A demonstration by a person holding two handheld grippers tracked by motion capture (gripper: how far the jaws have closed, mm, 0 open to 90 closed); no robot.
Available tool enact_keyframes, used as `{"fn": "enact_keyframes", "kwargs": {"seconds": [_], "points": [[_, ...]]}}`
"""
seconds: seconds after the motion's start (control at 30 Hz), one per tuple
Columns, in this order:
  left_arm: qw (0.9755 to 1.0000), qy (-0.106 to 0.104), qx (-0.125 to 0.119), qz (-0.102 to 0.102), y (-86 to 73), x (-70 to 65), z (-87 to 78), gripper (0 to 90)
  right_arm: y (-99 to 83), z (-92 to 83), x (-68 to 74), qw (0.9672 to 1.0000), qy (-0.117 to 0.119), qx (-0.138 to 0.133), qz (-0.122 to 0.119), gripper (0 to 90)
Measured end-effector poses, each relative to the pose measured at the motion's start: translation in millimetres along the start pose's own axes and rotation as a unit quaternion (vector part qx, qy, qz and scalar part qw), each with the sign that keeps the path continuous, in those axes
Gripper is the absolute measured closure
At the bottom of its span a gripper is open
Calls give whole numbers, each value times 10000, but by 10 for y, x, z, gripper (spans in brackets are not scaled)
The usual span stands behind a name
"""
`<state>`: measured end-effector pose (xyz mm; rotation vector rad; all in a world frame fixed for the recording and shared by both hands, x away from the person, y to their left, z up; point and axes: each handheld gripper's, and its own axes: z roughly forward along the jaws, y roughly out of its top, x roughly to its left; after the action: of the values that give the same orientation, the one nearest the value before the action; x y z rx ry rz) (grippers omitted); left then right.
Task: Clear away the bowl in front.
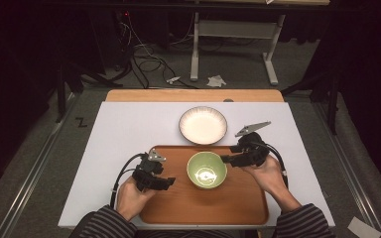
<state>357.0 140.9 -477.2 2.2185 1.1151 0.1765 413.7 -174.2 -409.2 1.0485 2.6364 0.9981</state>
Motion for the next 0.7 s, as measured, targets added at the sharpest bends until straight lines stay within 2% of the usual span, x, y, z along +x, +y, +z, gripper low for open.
{"fn": "enact_keyframes", "kwargs": {"seconds": [0.47,0.7], "points": [[10000,7,2,-44,3,9,1,390,-76,-119,0,9999,-66,-98,36,472],[10000,9,-20,-28,-2,16,-15,390,-106,-165,3,9999,-61,-120,-20,471]]}}
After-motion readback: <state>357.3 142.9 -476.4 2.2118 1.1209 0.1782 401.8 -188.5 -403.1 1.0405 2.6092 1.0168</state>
